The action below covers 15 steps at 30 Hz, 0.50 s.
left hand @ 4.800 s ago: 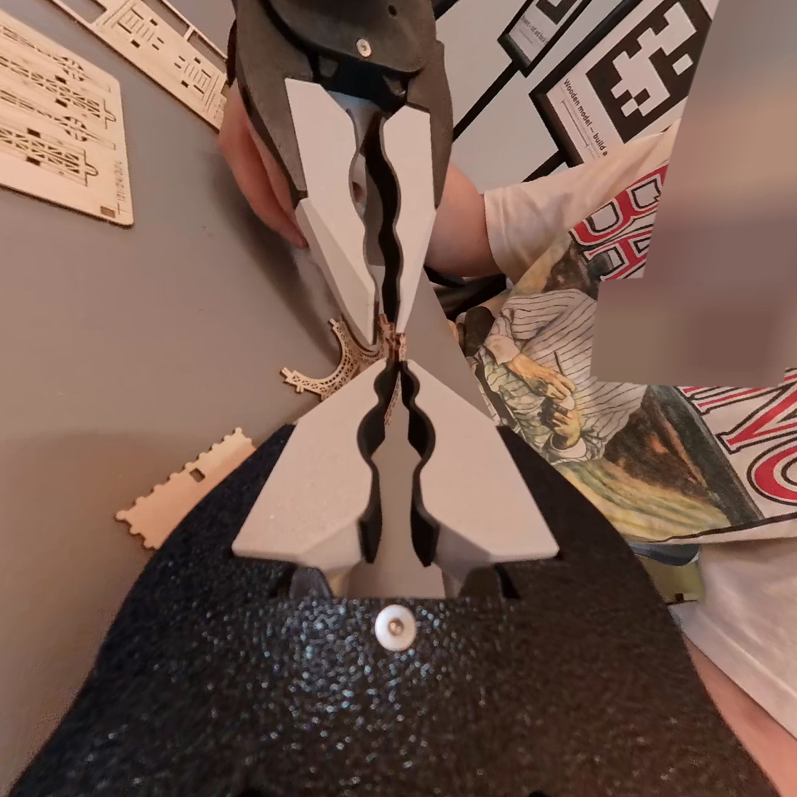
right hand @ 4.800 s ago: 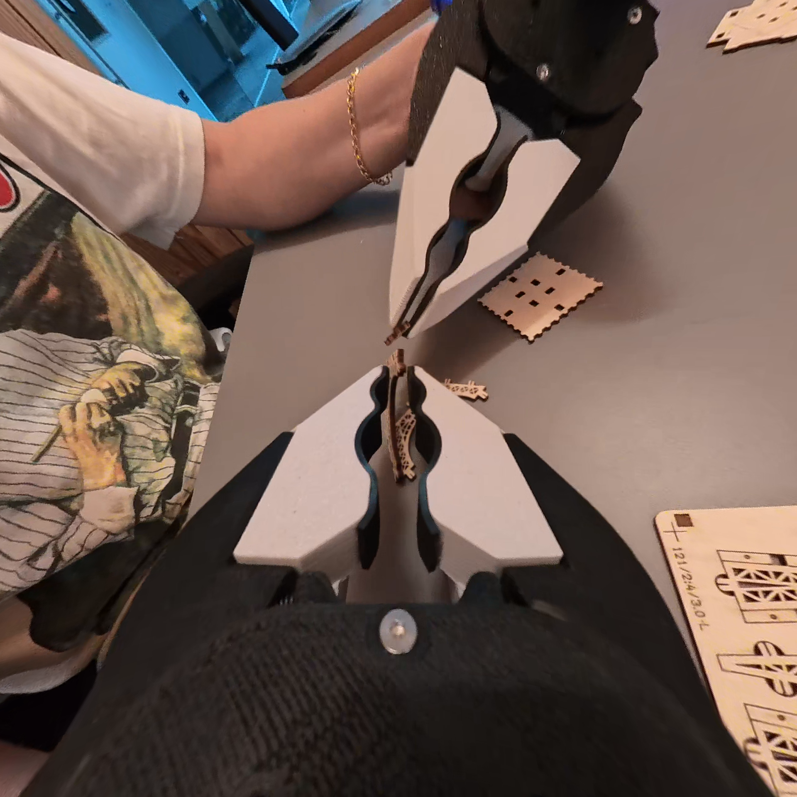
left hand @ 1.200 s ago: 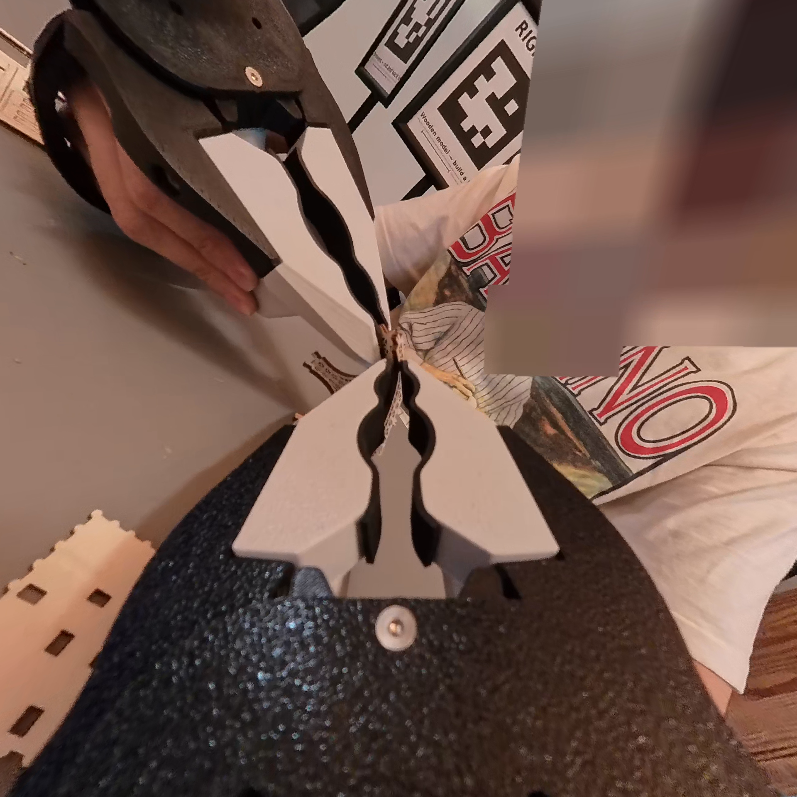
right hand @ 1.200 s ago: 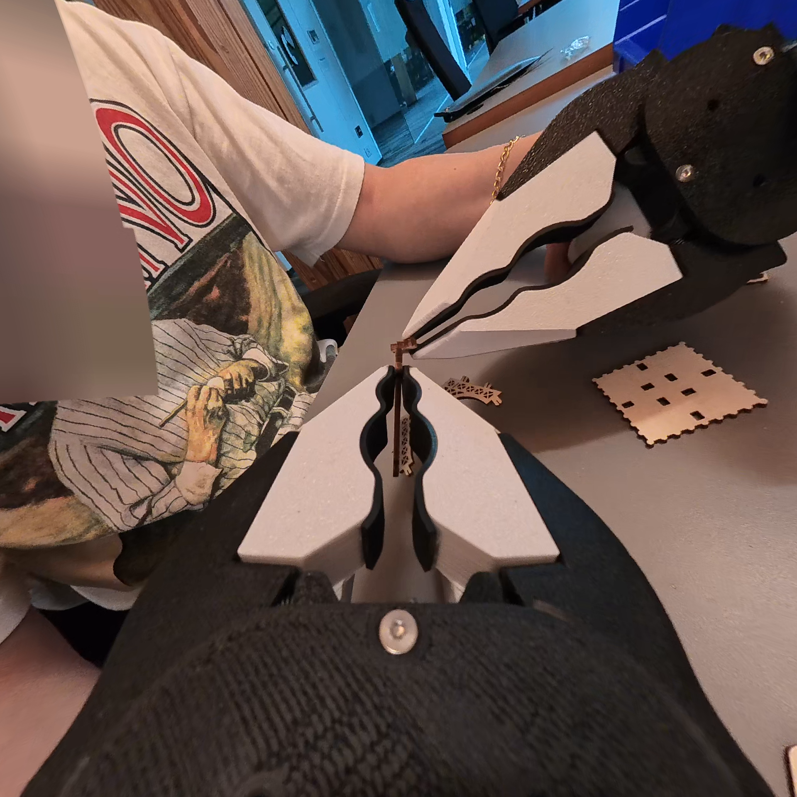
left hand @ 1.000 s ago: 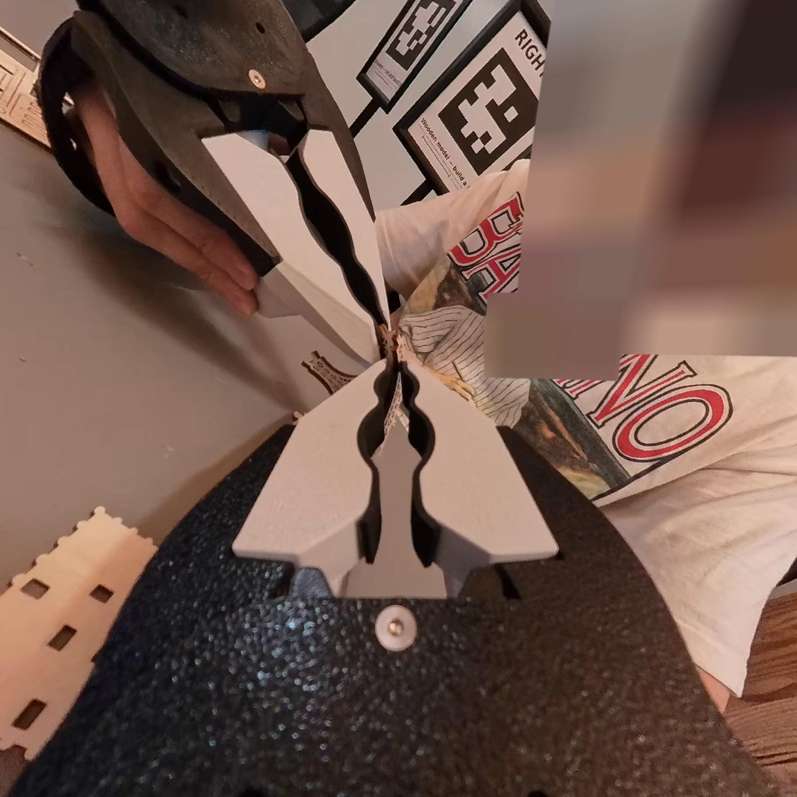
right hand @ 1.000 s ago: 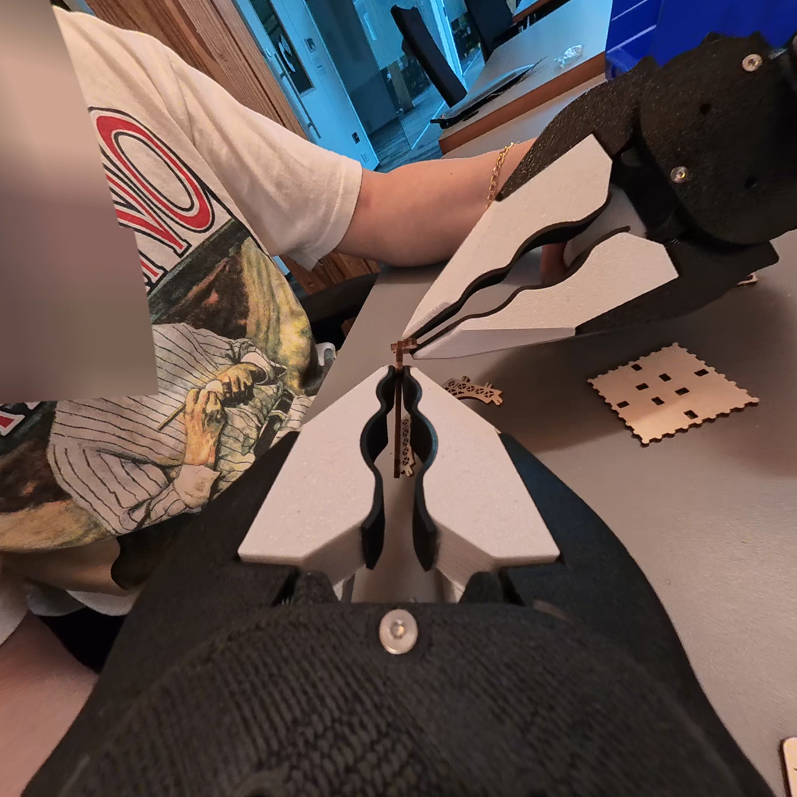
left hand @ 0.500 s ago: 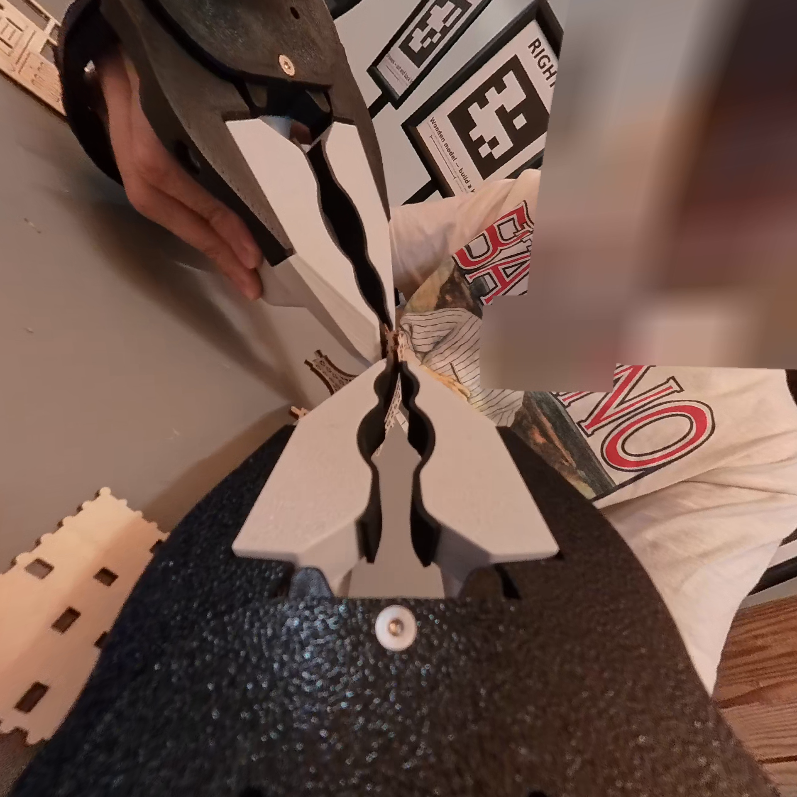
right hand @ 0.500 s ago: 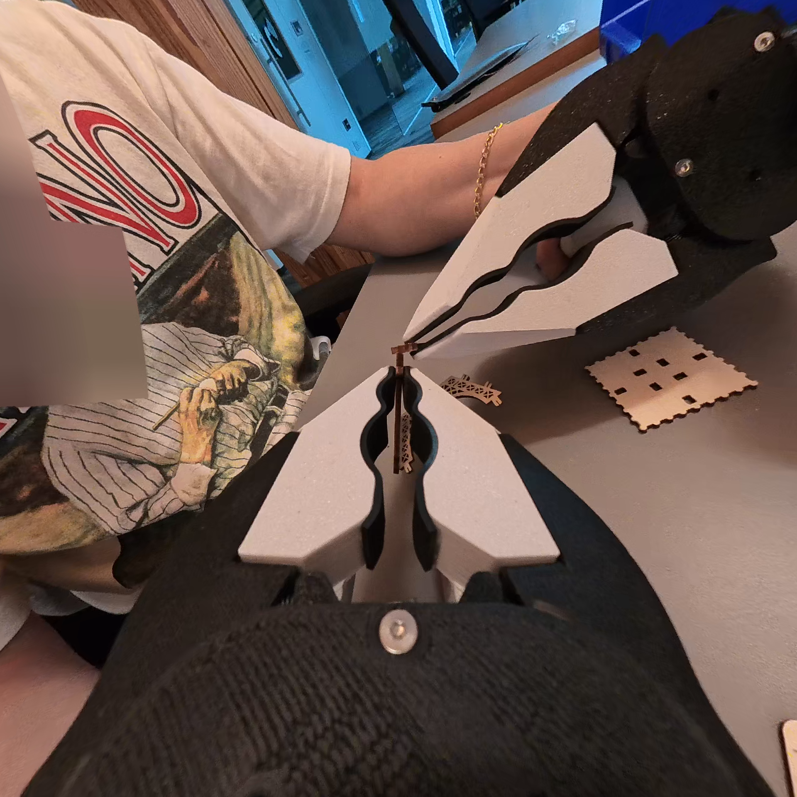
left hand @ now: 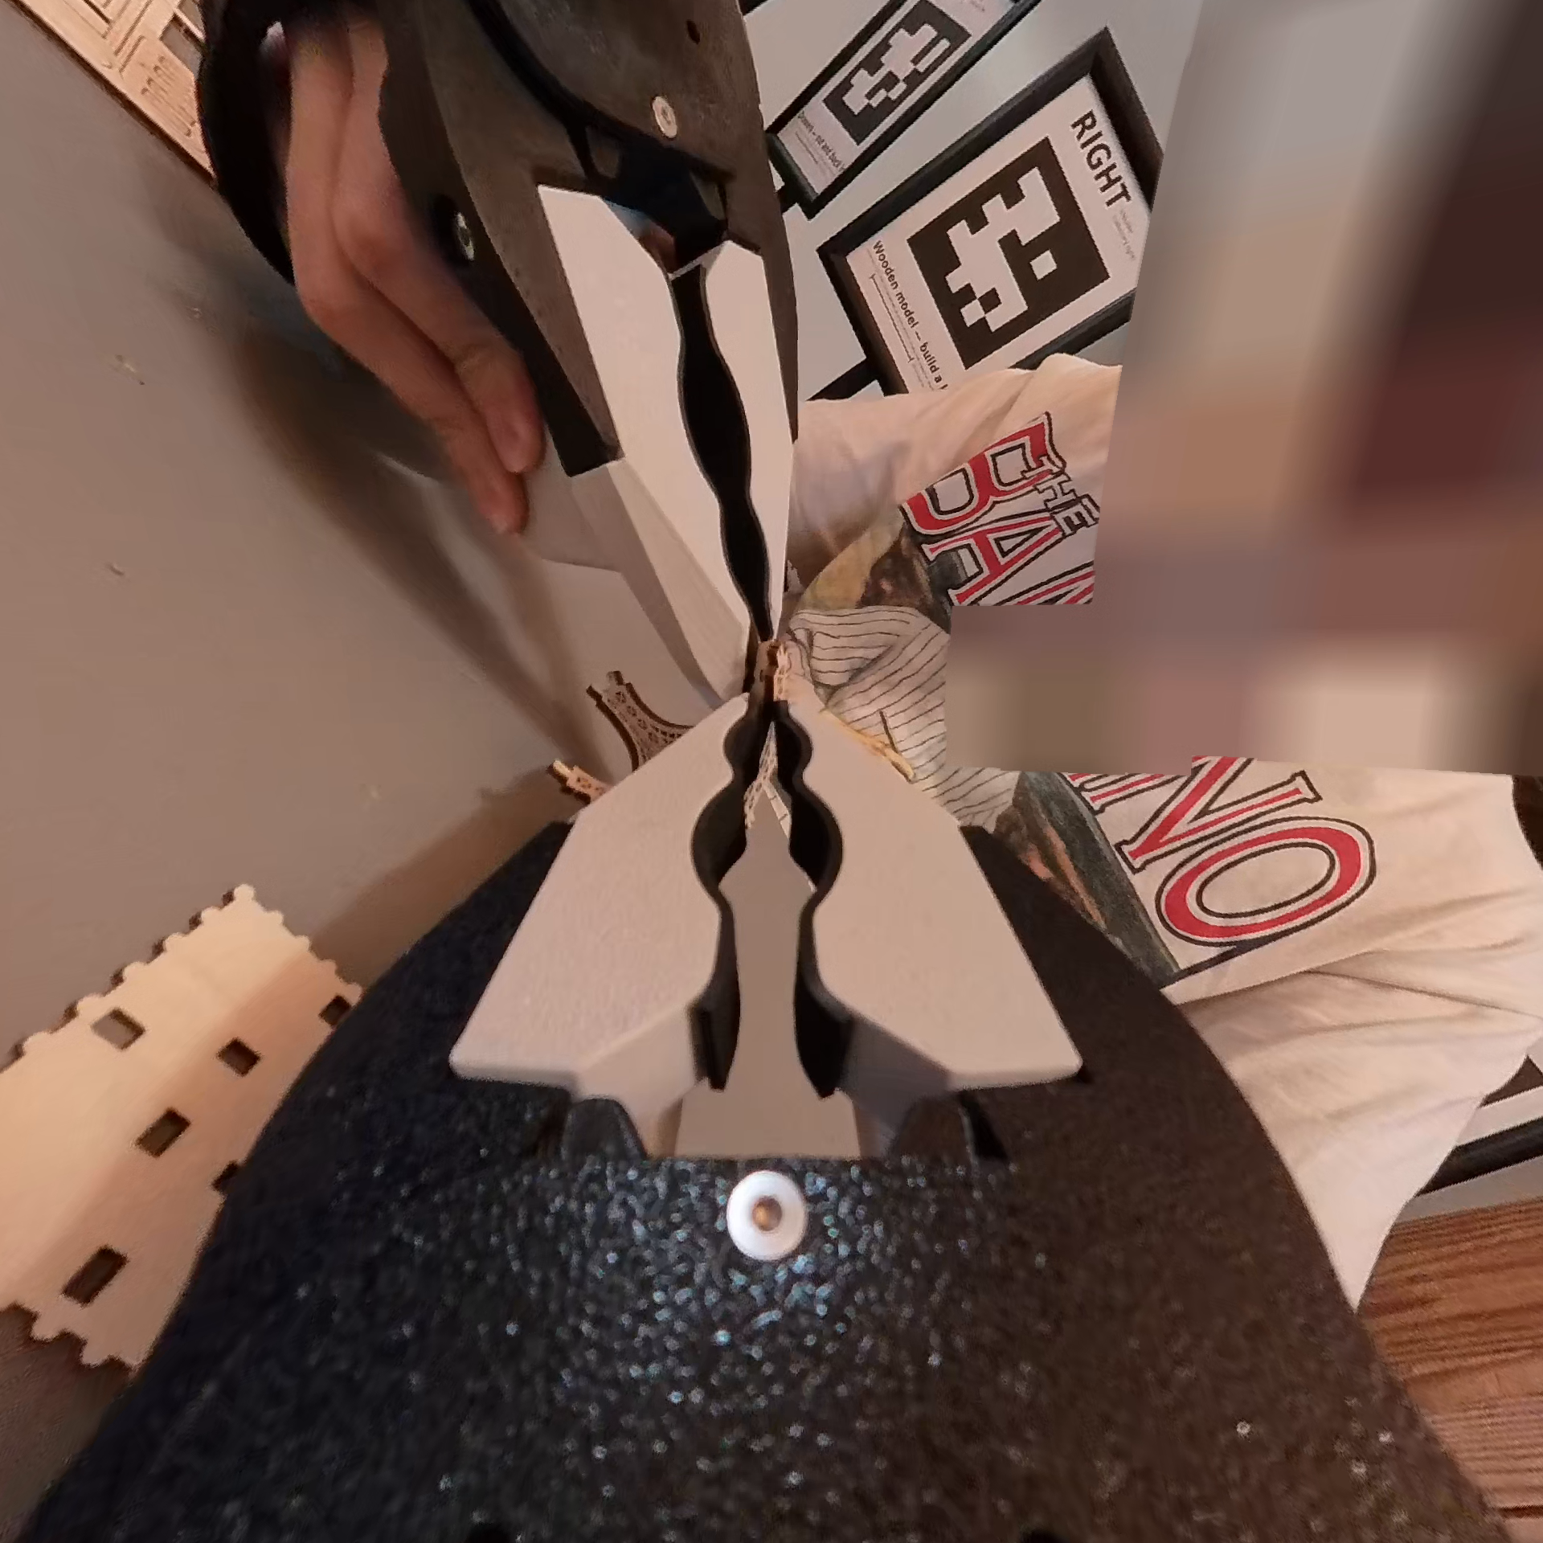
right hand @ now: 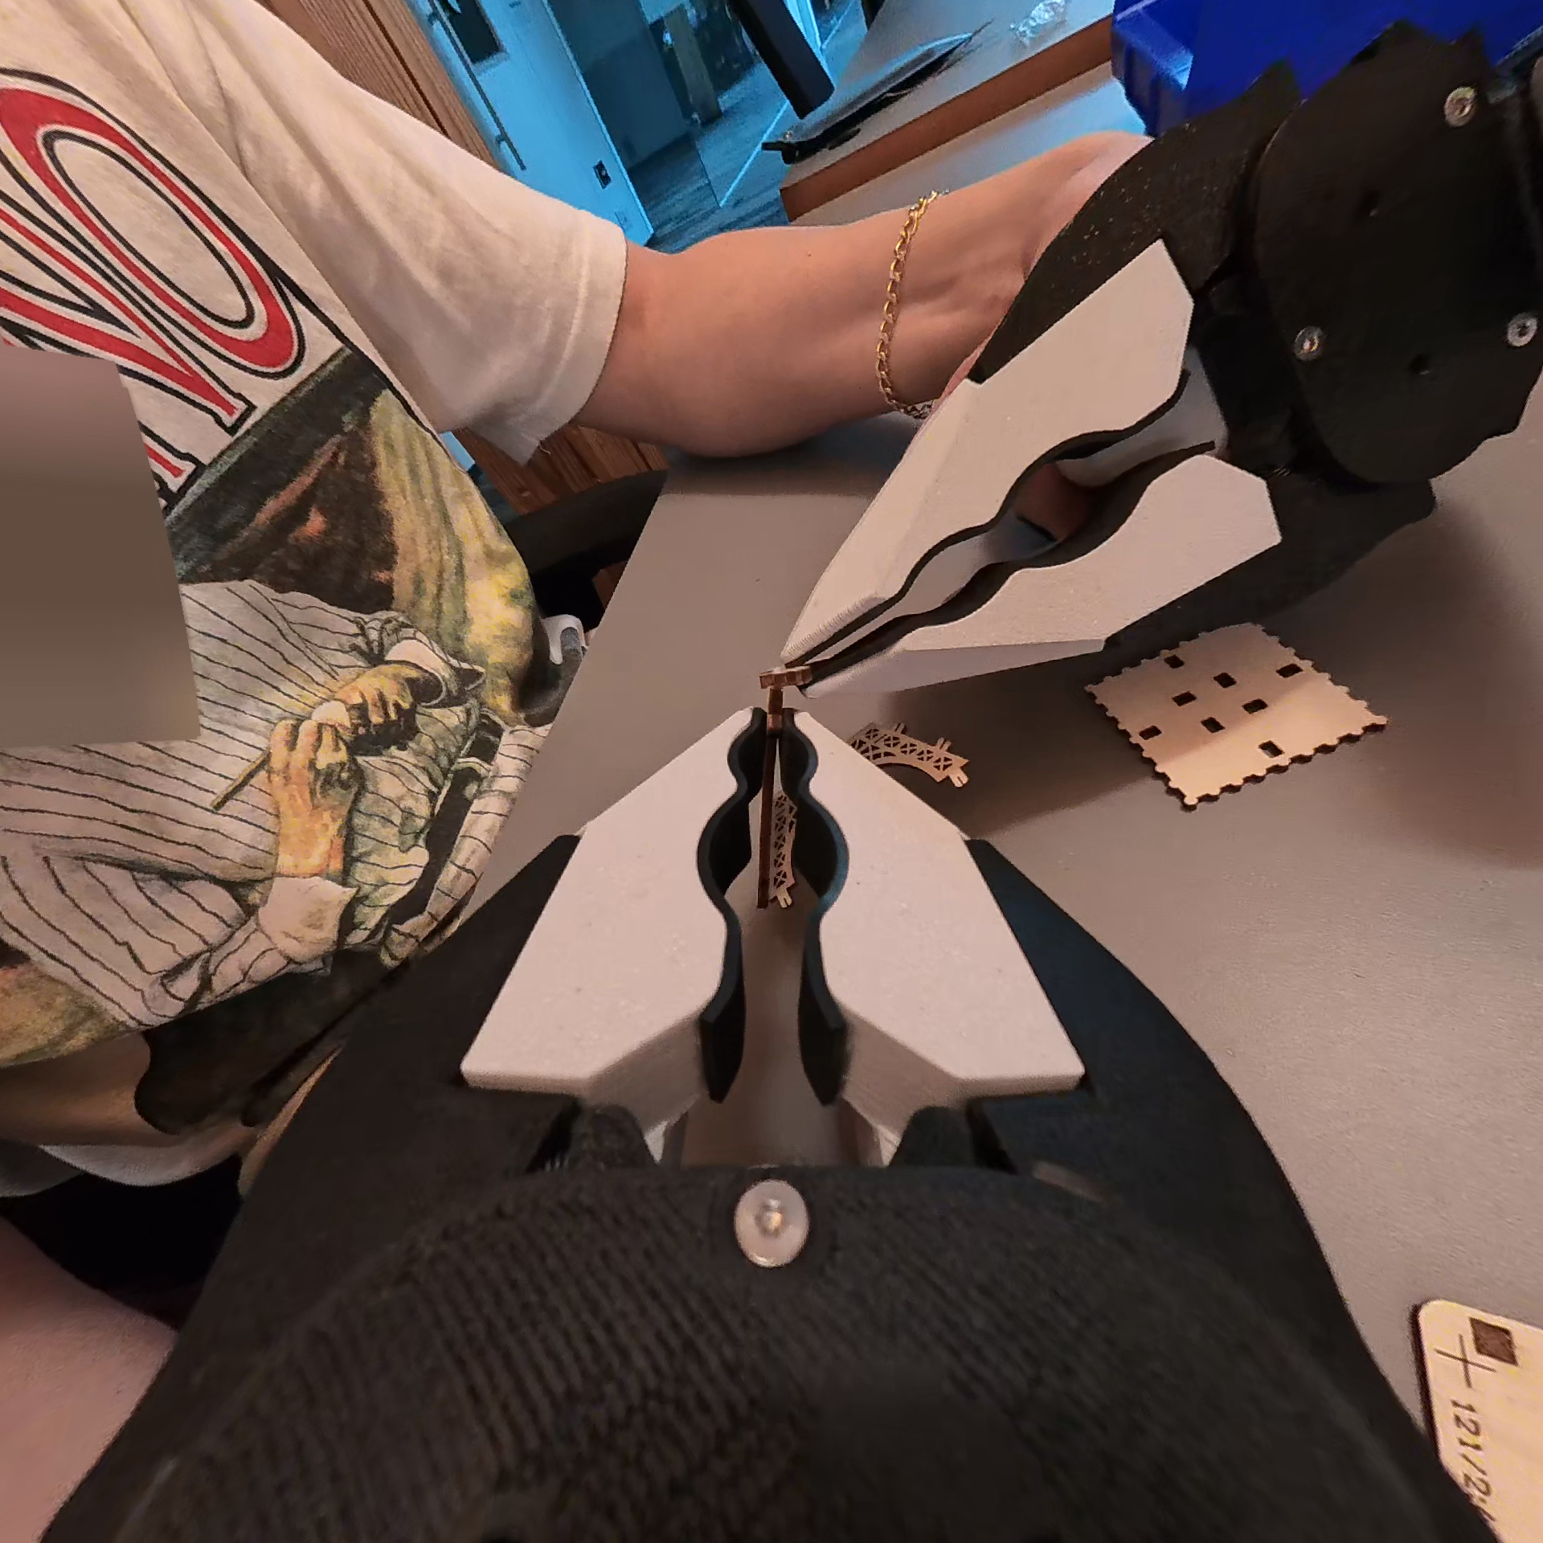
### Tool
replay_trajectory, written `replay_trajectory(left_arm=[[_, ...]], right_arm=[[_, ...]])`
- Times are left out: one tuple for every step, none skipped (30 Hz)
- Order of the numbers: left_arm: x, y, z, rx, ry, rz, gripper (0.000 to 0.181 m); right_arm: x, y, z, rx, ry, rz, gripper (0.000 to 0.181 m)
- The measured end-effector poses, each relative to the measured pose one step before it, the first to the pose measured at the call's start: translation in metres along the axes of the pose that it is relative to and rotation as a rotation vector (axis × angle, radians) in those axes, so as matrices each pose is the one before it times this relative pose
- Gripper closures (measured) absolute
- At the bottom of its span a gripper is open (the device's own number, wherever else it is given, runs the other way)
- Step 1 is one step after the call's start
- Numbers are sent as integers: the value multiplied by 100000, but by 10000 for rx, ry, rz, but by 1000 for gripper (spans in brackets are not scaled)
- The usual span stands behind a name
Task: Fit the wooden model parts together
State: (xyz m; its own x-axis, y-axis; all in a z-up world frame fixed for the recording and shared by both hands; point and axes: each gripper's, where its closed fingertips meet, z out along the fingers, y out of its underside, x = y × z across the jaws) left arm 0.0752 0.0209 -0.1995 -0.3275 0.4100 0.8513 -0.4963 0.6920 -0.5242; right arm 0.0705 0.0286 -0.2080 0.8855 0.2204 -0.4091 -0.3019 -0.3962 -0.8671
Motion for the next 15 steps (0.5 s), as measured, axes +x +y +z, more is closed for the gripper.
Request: replay_trajectory(left_arm=[[38,-6,-3,-6,10,38,181],[26,21,15,-15,-2,45,181],[4,13,16,-10,-11,22,181],[7,-1,8,0,6,19,181],[21,-18,-17,13,6,32,181],[5,-23,-12,20,-7,17,181],[-15,-19,-9,10,-4,-8,181],[-15,19,4,-12,4,-19,181],[-2,37,13,-21,5,-15,181],[0,13,12,-12,3,-13,181],[9,5,-5,-4,15,-16,181],[-14,17,5,-10,6,-16,181],[-25,26,8,-17,-11,-17,181],[-42,33,3,-15,-14,-40,181],[-68,13,-6,-4,-26,-49,181]], right_arm=[[-16,-20,-7,13,-18,8,181],[-46,-10,5,7,-35,-3,180],[-33,13,5,-10,-24,-10,180],[-4,1,8,0,-11,6,180],[-3,-24,-12,19,-7,9,180],[17,-32,-34,21,6,6,180],[5,-14,-12,14,3,5,180],[10,21,10,-14,3,5,180],[-12,31,36,-26,-9,-4,180],[-3,21,8,-19,-1,-4,180],[-10,0,12,-1,-3,-2,180],[-4,6,-3,-4,-4,-2,180],[1,33,36,-27,3,3,180],[22,45,29,-36,16,-3,180],[37,61,24,-40,38,-9,180]])
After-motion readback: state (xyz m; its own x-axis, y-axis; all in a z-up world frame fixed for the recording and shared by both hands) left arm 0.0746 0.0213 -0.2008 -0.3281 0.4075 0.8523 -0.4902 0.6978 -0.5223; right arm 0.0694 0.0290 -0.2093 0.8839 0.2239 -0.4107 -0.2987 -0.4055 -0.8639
